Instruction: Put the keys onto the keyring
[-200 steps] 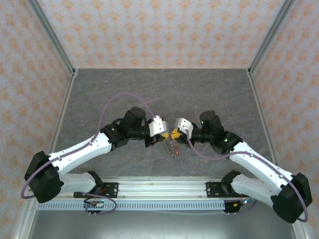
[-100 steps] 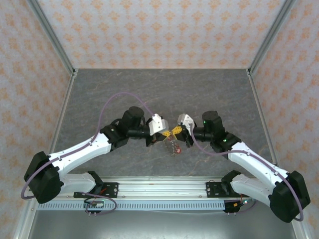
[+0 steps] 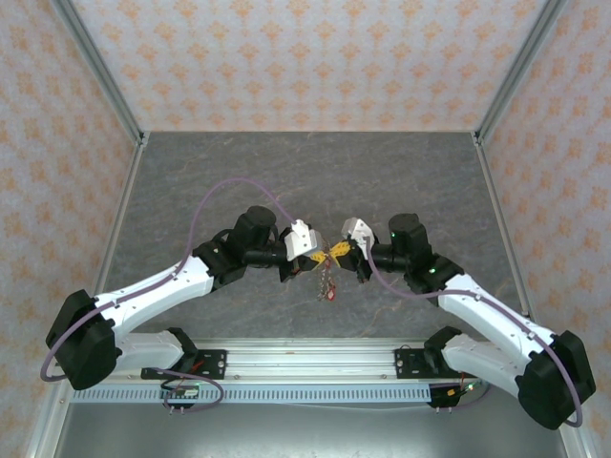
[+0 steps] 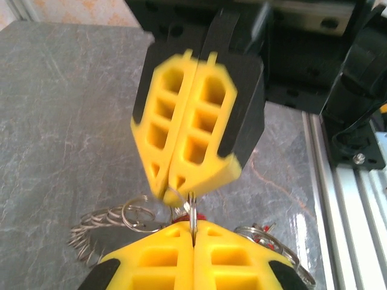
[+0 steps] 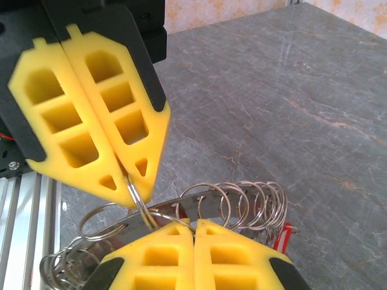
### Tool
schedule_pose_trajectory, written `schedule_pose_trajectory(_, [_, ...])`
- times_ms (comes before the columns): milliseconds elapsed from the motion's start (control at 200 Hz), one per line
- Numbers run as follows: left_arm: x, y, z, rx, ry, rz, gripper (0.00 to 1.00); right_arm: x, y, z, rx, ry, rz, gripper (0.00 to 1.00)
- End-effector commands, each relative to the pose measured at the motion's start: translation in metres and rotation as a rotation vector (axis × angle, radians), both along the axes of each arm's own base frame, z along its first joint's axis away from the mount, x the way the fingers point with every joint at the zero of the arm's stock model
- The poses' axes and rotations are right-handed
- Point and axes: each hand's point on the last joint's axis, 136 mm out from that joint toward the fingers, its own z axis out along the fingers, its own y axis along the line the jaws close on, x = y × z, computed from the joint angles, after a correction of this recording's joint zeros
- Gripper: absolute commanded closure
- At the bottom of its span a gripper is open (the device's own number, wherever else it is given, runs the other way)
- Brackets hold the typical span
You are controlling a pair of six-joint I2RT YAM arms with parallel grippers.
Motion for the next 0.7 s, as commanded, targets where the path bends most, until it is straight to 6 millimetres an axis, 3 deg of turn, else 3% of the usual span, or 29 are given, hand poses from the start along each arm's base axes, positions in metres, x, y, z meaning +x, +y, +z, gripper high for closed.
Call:
schedule_pose_trajectory(0, [0.008,0.006,0.005,0.057,-0.059,0.025,1.00,0.001,-0.003,0.010,-0.011,-0.042,-0.005,1.00])
schedule_pose_trajectory(305, [0.014,0.008,0.001,0.093,-0.061,0.052,1.00,-0.005,-0.001,0.015,0.010,-0.028,0.021,1.00])
schedule_pose_trajectory(430, [0.016,0.008,-0.002,0.117,-0.057,0.060,1.00,-0.004,-0.002,0.014,0.010,-0.032,0.015,0.87])
schedule_pose_trajectory(696, [0.025,0.017,-0.007,0.190,-0.077,0.115,1.00,-0.001,-0.004,0.009,0.009,-0.032,-0.018,0.77])
